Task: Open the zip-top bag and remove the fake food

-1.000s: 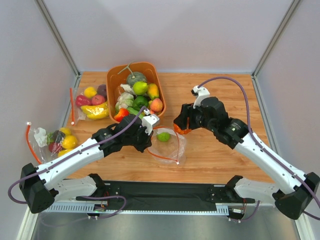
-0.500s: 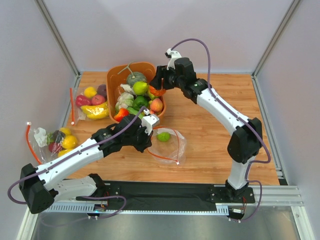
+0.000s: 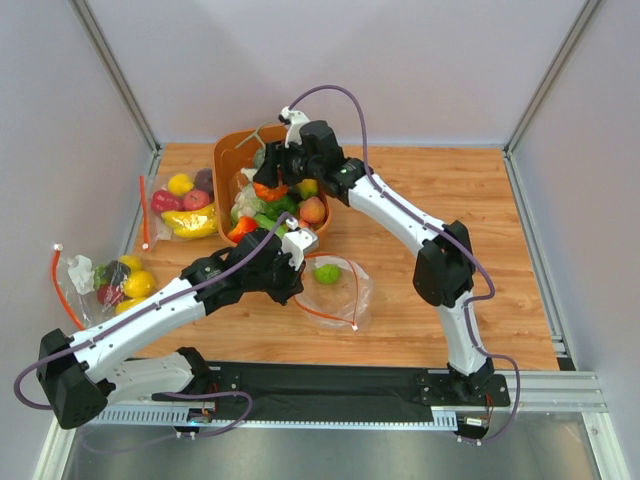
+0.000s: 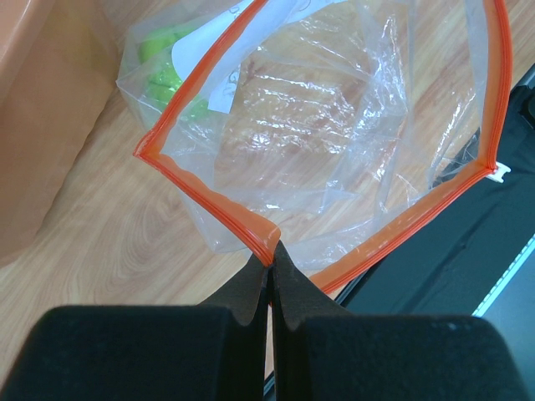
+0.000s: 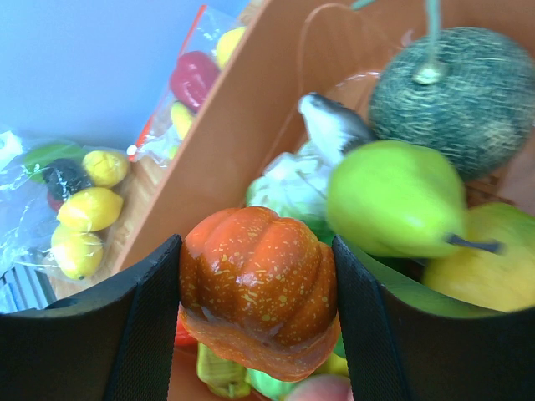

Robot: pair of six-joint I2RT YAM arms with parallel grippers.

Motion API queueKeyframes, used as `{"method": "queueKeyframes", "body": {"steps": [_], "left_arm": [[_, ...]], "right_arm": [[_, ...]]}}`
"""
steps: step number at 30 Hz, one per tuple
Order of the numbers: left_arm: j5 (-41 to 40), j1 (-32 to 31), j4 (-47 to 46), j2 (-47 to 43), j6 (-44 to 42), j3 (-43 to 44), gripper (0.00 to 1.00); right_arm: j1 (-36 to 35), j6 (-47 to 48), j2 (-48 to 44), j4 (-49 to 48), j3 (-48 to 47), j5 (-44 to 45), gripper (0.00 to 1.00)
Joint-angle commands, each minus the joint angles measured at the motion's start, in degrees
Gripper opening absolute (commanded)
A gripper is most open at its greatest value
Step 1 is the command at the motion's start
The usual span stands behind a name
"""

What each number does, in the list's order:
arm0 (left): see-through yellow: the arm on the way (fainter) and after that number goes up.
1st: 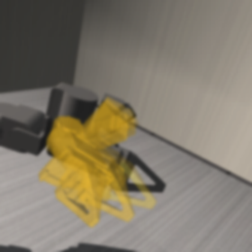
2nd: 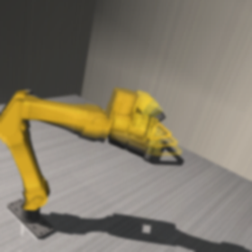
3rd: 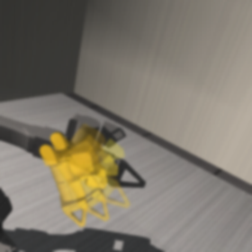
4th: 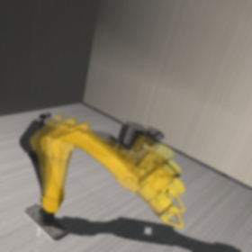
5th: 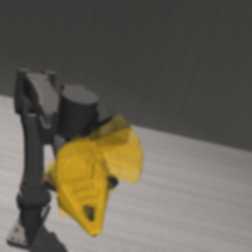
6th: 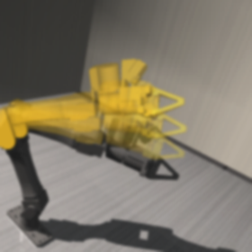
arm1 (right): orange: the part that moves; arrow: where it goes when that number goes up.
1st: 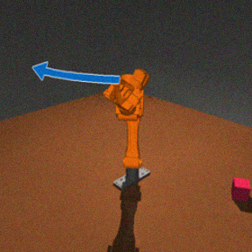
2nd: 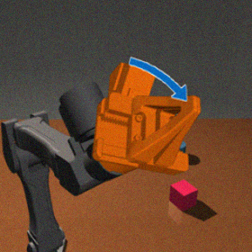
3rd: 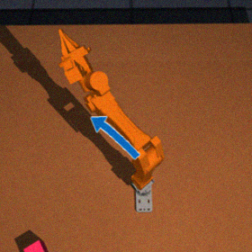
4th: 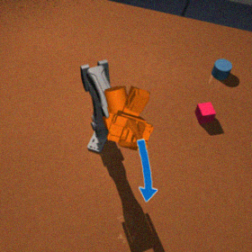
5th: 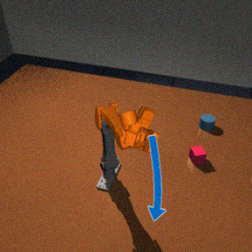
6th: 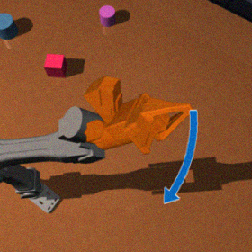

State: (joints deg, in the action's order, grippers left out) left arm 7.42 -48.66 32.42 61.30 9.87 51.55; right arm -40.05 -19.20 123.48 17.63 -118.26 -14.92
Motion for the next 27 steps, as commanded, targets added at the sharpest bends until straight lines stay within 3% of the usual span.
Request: {"method": "queueKeyframes", "body": {"steps": [1, 4, 9, 10, 11, 27], "left_arm": [[0.93, 0.06, 0.27, -1.44, -1.17, 1.80, 0.00], [0.84, 0.15, 0.27, -1.53, -1.17, 1.80, 0.00], [1.02, 0.15, 0.27, -1.53, -1.17, 1.80, 0.00], [1.02, 0.06, 0.27, -1.62, -1.17, 1.80, 0.00], [0.93, 0.15, 0.36, -1.53, -1.17, 1.80, 0.00], [0.75, 0.15, 0.36, -1.44, -1.17, 1.80, 0.00]], "right_arm": [[-0.90, -0.49, 2.46, -2.25, -5.22, -0.38, 0.37], [-1.17, -0.66, 3.43, -2.25, -5.93, 0.41, 0.68], [-1.26, -0.22, 3.26, -2.77, -5.67, 1.38, 0.84], [-1.26, -0.14, 2.91, -2.95, -5.49, 1.38, 0.93], [-1.17, -0.05, 2.56, -3.30, -5.41, 1.47, 0.96], [-1.17, 3.03, -11.49, -7.61, 6.35, 5.77, 0.99]]}}
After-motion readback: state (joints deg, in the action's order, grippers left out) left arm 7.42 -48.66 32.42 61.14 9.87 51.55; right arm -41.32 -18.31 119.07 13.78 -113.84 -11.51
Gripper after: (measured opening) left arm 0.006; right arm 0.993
